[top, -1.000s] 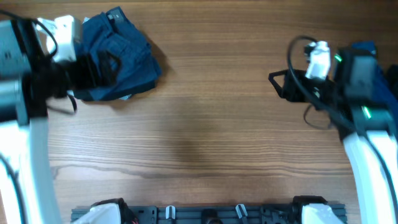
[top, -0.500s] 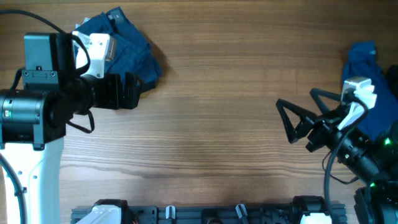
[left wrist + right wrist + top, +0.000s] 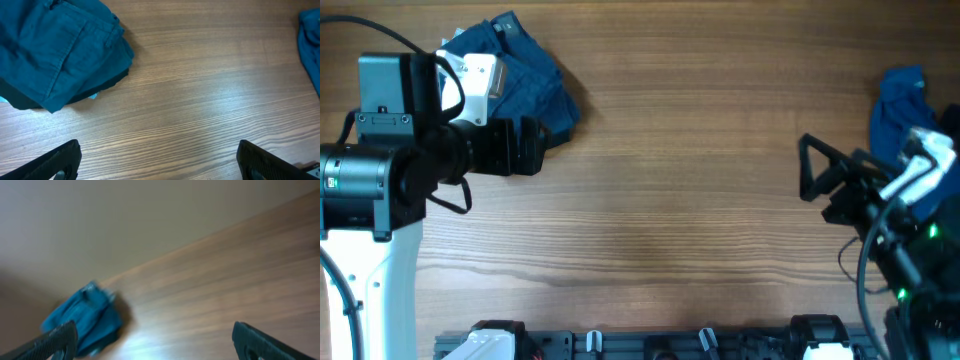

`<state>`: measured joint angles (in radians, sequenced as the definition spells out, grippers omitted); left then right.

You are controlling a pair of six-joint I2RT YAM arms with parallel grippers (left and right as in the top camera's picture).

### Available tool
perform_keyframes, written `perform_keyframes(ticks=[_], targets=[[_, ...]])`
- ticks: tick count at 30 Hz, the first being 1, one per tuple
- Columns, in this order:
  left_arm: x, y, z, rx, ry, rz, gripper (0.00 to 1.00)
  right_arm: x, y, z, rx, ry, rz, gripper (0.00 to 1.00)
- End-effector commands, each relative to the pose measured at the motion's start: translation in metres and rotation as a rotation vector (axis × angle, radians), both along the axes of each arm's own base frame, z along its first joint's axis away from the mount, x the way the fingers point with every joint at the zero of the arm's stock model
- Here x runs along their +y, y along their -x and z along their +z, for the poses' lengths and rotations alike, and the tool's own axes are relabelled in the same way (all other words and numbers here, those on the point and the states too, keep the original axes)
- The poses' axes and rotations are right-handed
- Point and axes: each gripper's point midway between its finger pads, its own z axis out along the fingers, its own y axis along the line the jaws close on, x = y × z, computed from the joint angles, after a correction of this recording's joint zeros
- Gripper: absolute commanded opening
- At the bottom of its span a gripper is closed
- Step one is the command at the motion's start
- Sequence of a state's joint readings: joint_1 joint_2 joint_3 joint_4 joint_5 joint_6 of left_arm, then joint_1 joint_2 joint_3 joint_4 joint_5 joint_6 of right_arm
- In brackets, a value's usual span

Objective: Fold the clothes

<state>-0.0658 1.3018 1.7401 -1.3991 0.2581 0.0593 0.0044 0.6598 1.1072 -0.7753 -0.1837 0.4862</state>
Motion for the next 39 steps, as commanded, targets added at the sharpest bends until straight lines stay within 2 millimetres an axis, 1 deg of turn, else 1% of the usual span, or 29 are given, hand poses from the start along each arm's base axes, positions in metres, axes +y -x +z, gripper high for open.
perform_keyframes(ticks=[1, 2, 3, 4, 5, 9, 12, 13, 15, 16, 20, 22, 39], targets=[[-0.001, 0.0, -0.003, 0.005, -0.012, -0.012, 1.0, -0.025, 0.009, -0.021, -0.113, 0.124, -0.115, 1.0], [-0.001, 0.0, -0.003, 0.005, -0.011, -0.012, 1.0, -0.015, 0.01, -0.025, -0.167, 0.185, -0.041, 1.0], [-0.001, 0.0, -0.003, 0.005, -0.011, -0.012, 1.0, 0.007, 0.016, -0.035, -0.269, 0.297, 0.107, 1.0], [-0.001, 0.0, -0.003, 0.005, -0.011, -0.012, 1.0, 0.016, 0.021, -0.042, -0.314, 0.347, 0.17, 1.0], [-0.001, 0.0, -0.003, 0.005, -0.011, -0.012, 1.0, 0.021, 0.025, -0.057, -0.361, 0.388, 0.208, 1.0], [-0.001, 0.0, -0.003, 0.005, -0.011, -0.012, 1.0, 0.022, 0.032, -0.096, -0.374, 0.375, 0.203, 1.0], [-0.001, 0.0, -0.003, 0.005, -0.011, -0.012, 1.0, 0.022, 0.031, -0.119, -0.375, 0.375, 0.203, 1.0], [-0.001, 0.0, -0.003, 0.005, -0.012, -0.012, 1.0, 0.022, 0.027, -0.129, -0.358, 0.371, 0.206, 1.0], [-0.001, 0.0, -0.003, 0.005, -0.011, -0.012, 1.0, 0.022, 0.022, -0.145, -0.333, 0.348, 0.206, 1.0], [-0.001, 0.0, -0.003, 0.005, -0.011, -0.012, 1.0, 0.022, 0.015, -0.161, -0.313, 0.319, 0.203, 1.0], [-0.001, 0.0, -0.003, 0.005, -0.012, -0.012, 1.0, 0.022, 0.005, -0.187, -0.293, 0.229, 0.182, 1.0], [-0.001, 0.0, -0.003, 0.005, -0.011, -0.012, 1.0, 0.022, 0.004, -0.187, -0.289, 0.202, 0.176, 1.0], [-0.001, 0.0, -0.003, 0.005, -0.012, -0.012, 1.0, 0.022, 0.004, -0.189, -0.284, 0.203, 0.177, 1.0]])
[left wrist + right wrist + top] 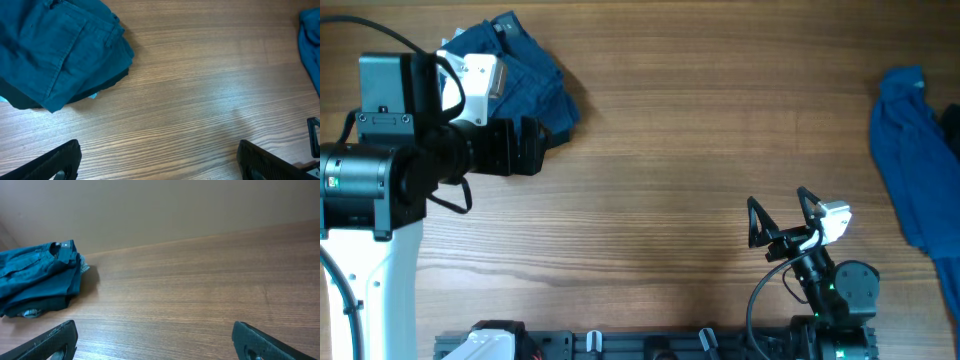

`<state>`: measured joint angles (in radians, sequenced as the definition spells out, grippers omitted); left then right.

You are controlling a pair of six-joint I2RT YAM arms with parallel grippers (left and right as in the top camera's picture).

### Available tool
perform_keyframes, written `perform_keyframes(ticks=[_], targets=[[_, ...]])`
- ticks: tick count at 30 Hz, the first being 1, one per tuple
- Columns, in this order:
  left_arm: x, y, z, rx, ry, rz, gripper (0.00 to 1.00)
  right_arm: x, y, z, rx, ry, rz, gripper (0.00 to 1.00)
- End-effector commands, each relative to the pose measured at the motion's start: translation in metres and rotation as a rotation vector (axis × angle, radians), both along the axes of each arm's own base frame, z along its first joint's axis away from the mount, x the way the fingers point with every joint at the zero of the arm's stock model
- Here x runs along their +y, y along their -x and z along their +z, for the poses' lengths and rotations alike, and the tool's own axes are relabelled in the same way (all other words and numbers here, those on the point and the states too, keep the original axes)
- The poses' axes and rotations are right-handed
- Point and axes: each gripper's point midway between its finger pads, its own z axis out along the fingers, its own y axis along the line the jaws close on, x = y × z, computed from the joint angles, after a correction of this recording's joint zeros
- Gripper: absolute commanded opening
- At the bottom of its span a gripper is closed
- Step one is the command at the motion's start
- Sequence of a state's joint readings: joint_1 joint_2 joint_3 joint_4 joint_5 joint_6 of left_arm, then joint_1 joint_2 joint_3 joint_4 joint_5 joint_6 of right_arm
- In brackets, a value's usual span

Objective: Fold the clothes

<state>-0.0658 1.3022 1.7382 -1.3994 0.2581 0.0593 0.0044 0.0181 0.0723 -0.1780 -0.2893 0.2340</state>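
Note:
A folded pile of dark blue clothes [532,78] lies at the table's far left, also seen in the left wrist view [55,50] and the right wrist view [40,277]. A loose, unfolded blue garment [910,160] lies along the right edge, and its border shows in the left wrist view [311,45]. My left gripper [542,147] hovers just right of the folded pile, open and empty [160,165]. My right gripper [776,197] sits low near the front edge, left of the loose garment. It is open, holds nothing [160,342] and faces the folded pile.
The wooden table [700,150] stretches between the two garments. The arm bases and a dark rail [650,345] line the front edge. A plain wall [160,210] rises behind the table's far side in the right wrist view.
My right gripper was over the loose blue garment at the right edge and is now near the front edge, to the garment's left. The garment lies fully uncovered. The left arm has not moved.

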Motion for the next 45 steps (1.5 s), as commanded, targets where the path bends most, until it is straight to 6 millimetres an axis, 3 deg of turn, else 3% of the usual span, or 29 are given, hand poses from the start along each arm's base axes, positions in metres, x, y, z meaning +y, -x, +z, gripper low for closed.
perform_keyframes(ticks=[1, 4, 7, 9, 13, 16, 23, 25, 31, 39, 43, 45], targets=[[0.001, 0.001, -0.003, 0.008, -0.019, -0.007, 1.0, 0.004, 0.002, 0.006, -0.018, -0.011, 0.023, 1.0], [0.014, 0.016, -0.013, 0.072, -0.09, 0.025, 1.0, 0.004, 0.002, 0.006, -0.018, -0.011, 0.023, 1.0], [0.02, 0.022, -0.01, 0.053, -0.121, 0.031, 1.0, 0.004, 0.002, 0.006, -0.018, -0.011, 0.023, 1.0], [0.02, 0.018, 0.004, -0.026, -0.119, 0.028, 1.0, 0.004, 0.002, 0.006, -0.018, -0.01, 0.023, 1.0], [0.015, -0.002, 0.058, -0.352, -0.072, 0.033, 1.0, 0.004, 0.002, 0.006, -0.018, -0.01, 0.023, 1.0], [0.022, 0.003, 0.061, -0.453, -0.053, 0.055, 1.0, 0.004, 0.002, 0.006, -0.018, -0.011, 0.023, 1.0], [0.037, 0.024, 0.005, -0.641, -0.02, 0.099, 1.0, 0.004, 0.002, 0.006, -0.018, -0.011, 0.023, 1.0], [0.04, 0.038, -0.027, -0.678, -0.022, 0.113, 1.0, 0.004, 0.002, 0.006, -0.018, -0.01, 0.023, 1.0], [0.039, 0.06, -0.086, -0.752, -0.032, 0.121, 1.0, 0.004, 0.002, 0.006, -0.018, -0.011, 0.023, 1.0], [0.04, 0.05, -0.142, -0.869, -0.036, 0.119, 1.0, 0.004, 0.002, 0.006, -0.018, -0.011, 0.023, 1.0], [0.04, 0.043, -0.17, -0.842, -0.029, 0.116, 1.0, 0.004, 0.002, 0.006, -0.018, -0.011, 0.023, 1.0], [0.039, 0.042, -0.169, -0.857, -0.027, 0.11, 1.0, 0.004, 0.002, 0.006, -0.018, -0.011, 0.023, 1.0]])
